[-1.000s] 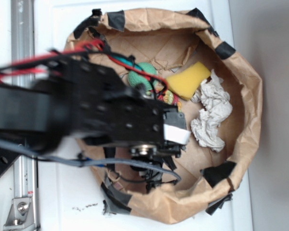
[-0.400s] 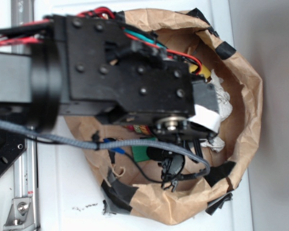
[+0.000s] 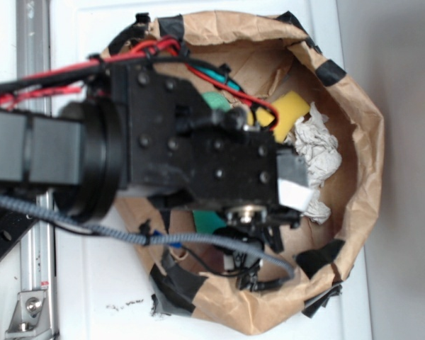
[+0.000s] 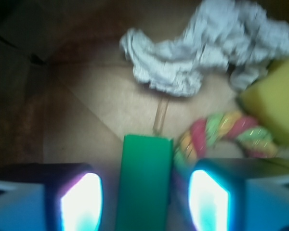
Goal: Grab the green block.
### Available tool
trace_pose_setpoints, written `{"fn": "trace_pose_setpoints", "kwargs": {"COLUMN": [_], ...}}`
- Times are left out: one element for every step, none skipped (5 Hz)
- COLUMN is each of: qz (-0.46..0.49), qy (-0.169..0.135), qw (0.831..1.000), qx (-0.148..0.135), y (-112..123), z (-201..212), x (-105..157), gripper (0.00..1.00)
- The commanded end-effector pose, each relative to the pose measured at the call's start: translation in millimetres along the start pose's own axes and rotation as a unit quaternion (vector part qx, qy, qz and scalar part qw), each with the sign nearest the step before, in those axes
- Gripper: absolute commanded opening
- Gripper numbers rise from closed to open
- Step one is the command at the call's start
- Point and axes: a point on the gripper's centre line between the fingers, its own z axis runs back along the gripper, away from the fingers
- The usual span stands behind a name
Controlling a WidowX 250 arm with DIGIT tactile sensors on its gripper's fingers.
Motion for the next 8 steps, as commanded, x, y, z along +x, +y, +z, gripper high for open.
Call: {"fn": "trace_pose_setpoints", "kwargs": {"qz": [0.038,0.046,0.029,0.004,-0.015,-0.044,-0.07,-0.091], "qy": [0.028,0.049,0.052,0.037,0.01,-0.011,-0.025,-0.045], "qw": [0.999,0.998,0.997,0.998,0.998,0.997,0.995,0.993], "qx": [-0.004,0.02,0.041,0.049,0.054,0.057,0.062,0.057], "y": [-13.1,-15.5,-9.9,-3.1,-1.6,1.0,2.2,6.0], "z": [-13.5,-27.6,-39.8,-43.9,-37.9,-28.6,-23.9,9.7], "x": [-17.3,-24.8,-23.2,-18.7,-11.8,-3.1,2.5,13.0], "gripper": [1.0,1.0,1.0,1.0,0.0,0.0,0.0,0.0]}}
